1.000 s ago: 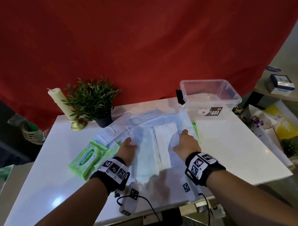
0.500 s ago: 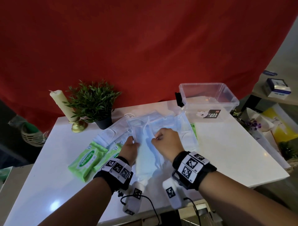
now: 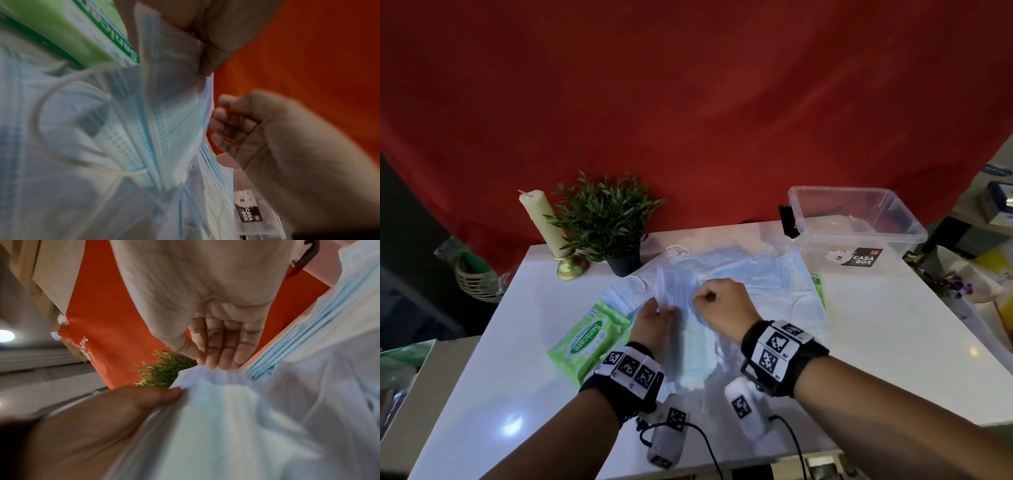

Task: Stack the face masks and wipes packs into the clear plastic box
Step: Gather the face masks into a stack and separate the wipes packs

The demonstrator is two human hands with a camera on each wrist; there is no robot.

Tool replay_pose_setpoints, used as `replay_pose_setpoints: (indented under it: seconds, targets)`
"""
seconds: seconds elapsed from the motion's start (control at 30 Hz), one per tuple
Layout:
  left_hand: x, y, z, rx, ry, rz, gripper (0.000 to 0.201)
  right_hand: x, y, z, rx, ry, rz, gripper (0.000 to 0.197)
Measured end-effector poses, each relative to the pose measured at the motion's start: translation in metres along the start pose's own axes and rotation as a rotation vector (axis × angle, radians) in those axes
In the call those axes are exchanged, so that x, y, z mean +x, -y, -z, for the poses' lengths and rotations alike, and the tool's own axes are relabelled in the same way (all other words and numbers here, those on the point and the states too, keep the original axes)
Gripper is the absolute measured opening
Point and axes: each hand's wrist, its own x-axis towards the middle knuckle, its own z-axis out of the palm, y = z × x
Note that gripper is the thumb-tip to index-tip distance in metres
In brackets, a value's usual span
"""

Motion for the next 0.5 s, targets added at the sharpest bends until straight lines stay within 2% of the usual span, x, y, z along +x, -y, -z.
replay_pose_setpoints:
  seconds: [0.1,0.23,0.33,0.4,0.43,0.5]
  targets:
    - [0.008,0.006,0.019,-0.019,-0.05,0.028,0.017,0.035,-0.007,0.011,-0.195,0.05,0.052,0.014]
    - [0.012,0.011,0.039,-0.142,-0.048,0.091,0.016,0.084,-0.019,0.006,-0.639,0.165,0.073,0.04]
    - [0.019,0.023,0.049,-0.298,-0.06,0.187,0.015,0.102,-0.02,0.001,-0.822,0.239,0.056,0.049]
    - [0.024,0.03,0.054,-0.409,-0.003,0.287,0.012,0.106,-0.022,-0.002,-0.883,0.3,0.017,0.048]
    - [0.024,0.032,0.058,-0.479,0.085,0.32,0.018,0.106,-0.022,-0.002,-0.918,0.31,0.004,0.045]
    - [0.027,0.035,0.056,-0.528,0.145,0.341,0.026,0.108,-0.024,-0.003,-0.945,0.263,0.01,0.041]
